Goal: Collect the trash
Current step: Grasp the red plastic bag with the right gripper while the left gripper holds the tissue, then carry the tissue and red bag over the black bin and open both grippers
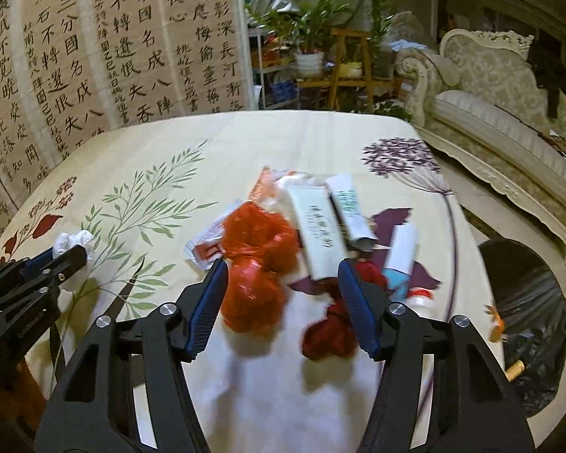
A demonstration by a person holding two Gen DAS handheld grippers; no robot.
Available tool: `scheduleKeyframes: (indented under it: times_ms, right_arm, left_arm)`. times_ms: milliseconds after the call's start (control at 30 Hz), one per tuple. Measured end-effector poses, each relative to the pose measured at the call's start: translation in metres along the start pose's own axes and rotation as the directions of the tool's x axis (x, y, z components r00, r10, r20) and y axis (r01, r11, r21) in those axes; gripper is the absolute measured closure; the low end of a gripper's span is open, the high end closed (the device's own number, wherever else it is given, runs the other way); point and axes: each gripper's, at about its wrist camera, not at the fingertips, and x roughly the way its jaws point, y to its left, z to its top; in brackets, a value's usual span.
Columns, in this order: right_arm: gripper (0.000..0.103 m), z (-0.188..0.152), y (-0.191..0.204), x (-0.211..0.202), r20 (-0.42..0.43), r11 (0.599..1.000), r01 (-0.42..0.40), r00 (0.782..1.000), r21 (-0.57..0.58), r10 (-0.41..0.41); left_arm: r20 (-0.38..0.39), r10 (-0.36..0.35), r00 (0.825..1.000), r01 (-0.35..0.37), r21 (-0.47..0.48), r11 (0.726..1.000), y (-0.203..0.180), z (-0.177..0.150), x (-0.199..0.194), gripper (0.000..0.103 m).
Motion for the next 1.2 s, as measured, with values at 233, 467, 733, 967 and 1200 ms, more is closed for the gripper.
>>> scheduleKeyframes:
  times_ms: [233,467,733,967,1200]
  right_arm:
    - [0.061,0.000,0.015,0.020,-0.061,0.999,0.013,0.998,-0.038,-0.015]
    - [0.072,-0.002,0.020,0.019,-0.052,0.998,0.002,0.999,-0.057,-0.005]
    - [0.073,-0.008,0.010,-0.013,0.016,0.998,0.005,1.000,-0.056,-0.004]
    - [0.073,-0.019,-0.026,-0.047,0.063,0.998,0.059,0.996,0.002,-0.059]
    - [0.073,-0.039,-0.078,-0.078,0.091,0.982,0.165,0.981,0.091,-0.173]
  left_arm:
    - [0.006,0.027,1.000,-0.027,-0.010,1.000,0.015,0.000,0.003,0.071]
    - [-0.001,0.013,1.000,-0.013,-0.010,1.000,0.014,-0.001,0.006,0.071]
    - [0.020,-0.019,1.000,0.019,-0.003,1.000,0.002,-0.002,-0.004,0.071]
    - [0.052,-0.090,0.995,0.088,0.041,0.995,-0.036,-0.004,-0.019,0.071]
    - [0.066,-0.180,0.981,0.173,0.109,0.979,-0.088,-0.006,-0.031,0.071]
